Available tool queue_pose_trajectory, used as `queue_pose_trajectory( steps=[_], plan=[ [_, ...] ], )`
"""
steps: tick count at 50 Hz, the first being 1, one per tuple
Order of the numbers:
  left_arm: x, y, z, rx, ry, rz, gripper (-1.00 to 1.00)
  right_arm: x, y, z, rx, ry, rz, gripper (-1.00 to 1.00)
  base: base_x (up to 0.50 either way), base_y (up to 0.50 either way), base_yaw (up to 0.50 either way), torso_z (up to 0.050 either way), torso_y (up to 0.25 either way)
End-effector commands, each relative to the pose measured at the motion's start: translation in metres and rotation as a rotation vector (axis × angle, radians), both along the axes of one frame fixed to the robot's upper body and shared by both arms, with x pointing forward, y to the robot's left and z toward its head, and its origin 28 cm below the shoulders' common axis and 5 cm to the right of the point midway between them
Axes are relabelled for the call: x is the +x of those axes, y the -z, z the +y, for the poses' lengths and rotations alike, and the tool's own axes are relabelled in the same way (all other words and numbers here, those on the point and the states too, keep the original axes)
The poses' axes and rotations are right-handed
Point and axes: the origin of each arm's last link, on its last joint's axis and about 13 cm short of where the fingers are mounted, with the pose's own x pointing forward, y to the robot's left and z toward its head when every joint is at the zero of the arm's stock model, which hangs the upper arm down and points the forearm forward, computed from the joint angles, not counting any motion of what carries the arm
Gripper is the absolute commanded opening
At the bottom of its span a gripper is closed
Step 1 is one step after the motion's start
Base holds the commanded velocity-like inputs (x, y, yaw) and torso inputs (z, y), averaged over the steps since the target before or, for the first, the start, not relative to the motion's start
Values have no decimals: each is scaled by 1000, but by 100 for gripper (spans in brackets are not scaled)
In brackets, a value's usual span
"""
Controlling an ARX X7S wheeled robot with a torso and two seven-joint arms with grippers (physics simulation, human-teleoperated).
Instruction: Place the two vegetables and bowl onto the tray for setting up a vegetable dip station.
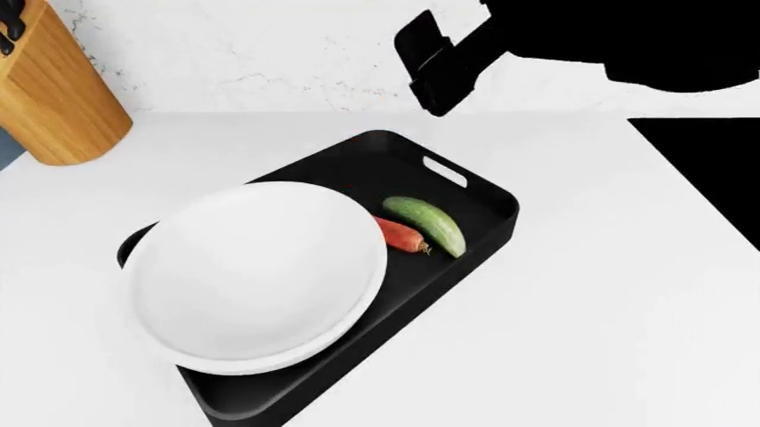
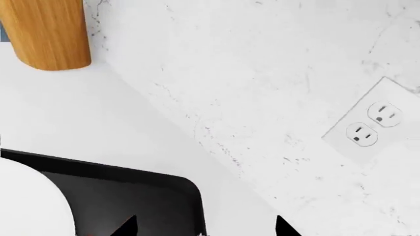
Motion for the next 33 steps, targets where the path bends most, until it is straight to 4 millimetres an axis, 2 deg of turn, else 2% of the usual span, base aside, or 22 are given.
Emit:
queue_pose_trajectory(
  steps=[1,10,15,19,33],
  plan=[
    [-2,-2,0,-1,0,-8,100,-59,5,-2,139,133,-223,100,0,0,0,0,0],
    [-4,-5,1,-1,-2,-20,100,-90,18,-5,190,190,-318,100,0,0,0,0,0],
    [-7,-8,1,-5,-1,-29,100,-105,13,-4,197,199,-399,100,0,0,0,0,0],
    [-8,-9,1,-5,1,-33,100,-108,10,-4,188,198,-428,100,0,0,0,0,0],
    [-13,-15,3,-12,-1,-59,100,-125,-5,6,177,189,-686,100,0,0,0,0,0]
  ],
)
